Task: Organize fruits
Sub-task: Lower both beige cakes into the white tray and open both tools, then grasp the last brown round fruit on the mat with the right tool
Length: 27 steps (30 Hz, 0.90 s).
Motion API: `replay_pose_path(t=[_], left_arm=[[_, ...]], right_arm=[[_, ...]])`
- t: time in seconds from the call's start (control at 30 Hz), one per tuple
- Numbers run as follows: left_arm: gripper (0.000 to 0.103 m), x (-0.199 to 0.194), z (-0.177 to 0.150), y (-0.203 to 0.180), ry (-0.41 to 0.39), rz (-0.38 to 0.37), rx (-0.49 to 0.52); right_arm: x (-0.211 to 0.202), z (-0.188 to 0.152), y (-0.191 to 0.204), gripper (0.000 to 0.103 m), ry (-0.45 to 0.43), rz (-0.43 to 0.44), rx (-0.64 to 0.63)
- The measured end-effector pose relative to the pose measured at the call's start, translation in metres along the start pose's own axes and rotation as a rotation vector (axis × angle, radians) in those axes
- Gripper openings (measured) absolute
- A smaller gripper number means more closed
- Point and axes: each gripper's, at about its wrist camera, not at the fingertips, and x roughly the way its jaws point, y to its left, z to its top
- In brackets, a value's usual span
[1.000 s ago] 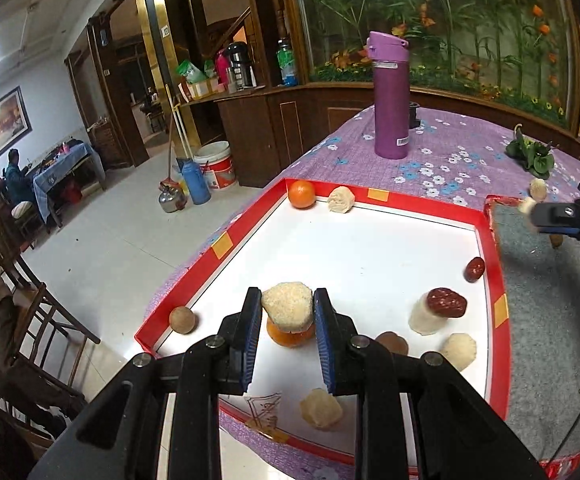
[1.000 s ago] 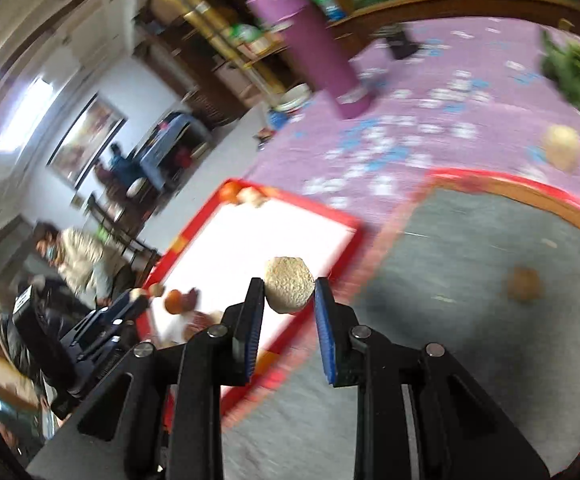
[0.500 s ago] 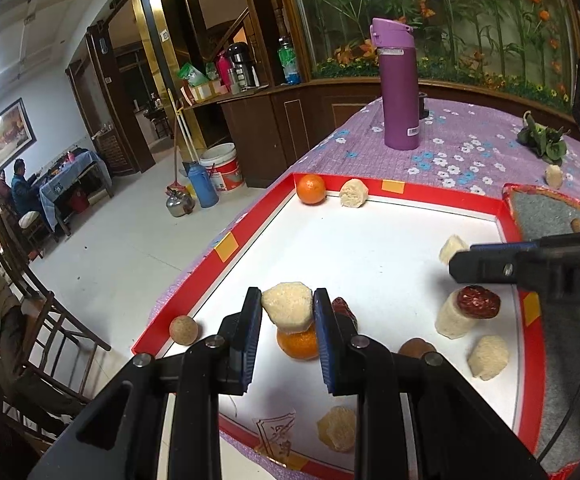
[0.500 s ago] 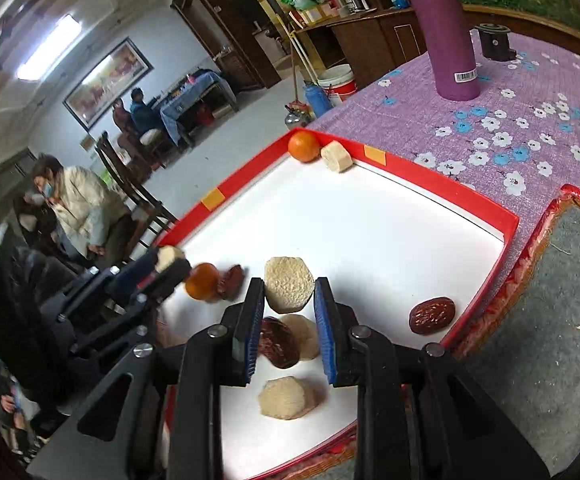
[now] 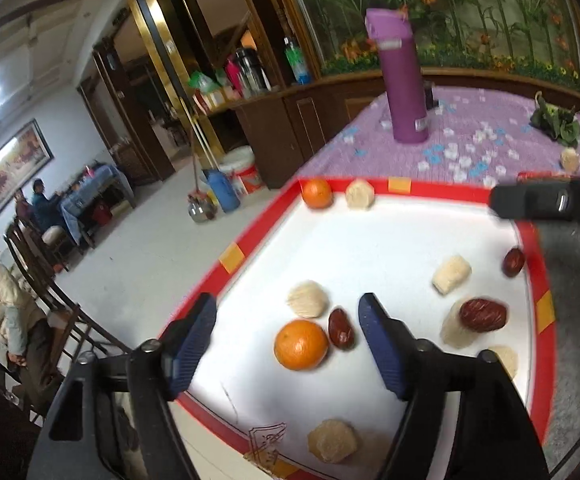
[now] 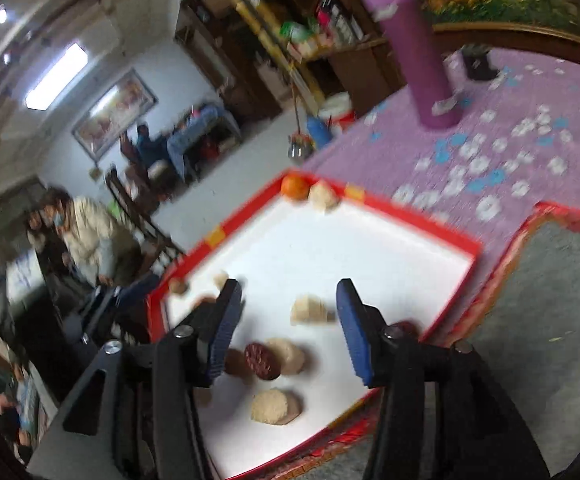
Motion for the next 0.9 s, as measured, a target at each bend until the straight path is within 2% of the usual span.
replay_pose_path(t=[0.1,0.2,0.3,0.4,0.47,0.57,0.67,0.8,0.9], left_arm=[[0.080,-0.013,0.007,-0.006,-0.036,0.010,0.028],[0.080,-0.026,0.012,-0.017,-0.061,-0.014,0.061],[0.080,-0.037,0.014,-0.036,-0.070,-0.065,0.101],[0.081,-0.044,0.016,-0.056,-0.071,-0.121,0.136],[0.081,-0.045,0.018,-0.069,-0.060,-0.157,0.150],[0.081,-0.048,0.019,-0.089,-0.045,-0.195,0.176],[0.081,-0.053,0.016,-0.107,-0.036,-0.240,0.202],[0.081,-0.058,0.014,-0.123,-0.022,-0.294,0.228],[0.081,-0.057,0.014,-0.117,-0.027,-0.279,0.220]], right_arm=[[-0.031,0.010,-0.019,0.055,-0.077,-0.017,0.041],[-0.060,0.017,-0.043,0.056,-0.118,-0.043,0.087],[-0.096,0.019,-0.076,0.056,-0.160,-0.131,0.120],[-0.122,0.014,-0.113,0.056,-0.156,-0.215,0.167],[-0.132,0.012,-0.141,0.056,-0.140,-0.232,0.249],[-0.131,0.011,-0.163,0.056,-0.097,-0.242,0.311],[-0.122,0.009,-0.166,0.056,-0.056,-0.247,0.339],[-0.114,0.007,-0.158,0.056,-0.023,-0.283,0.299],[-0.103,0.004,-0.154,0.056,-0.002,-0.342,0.261]])
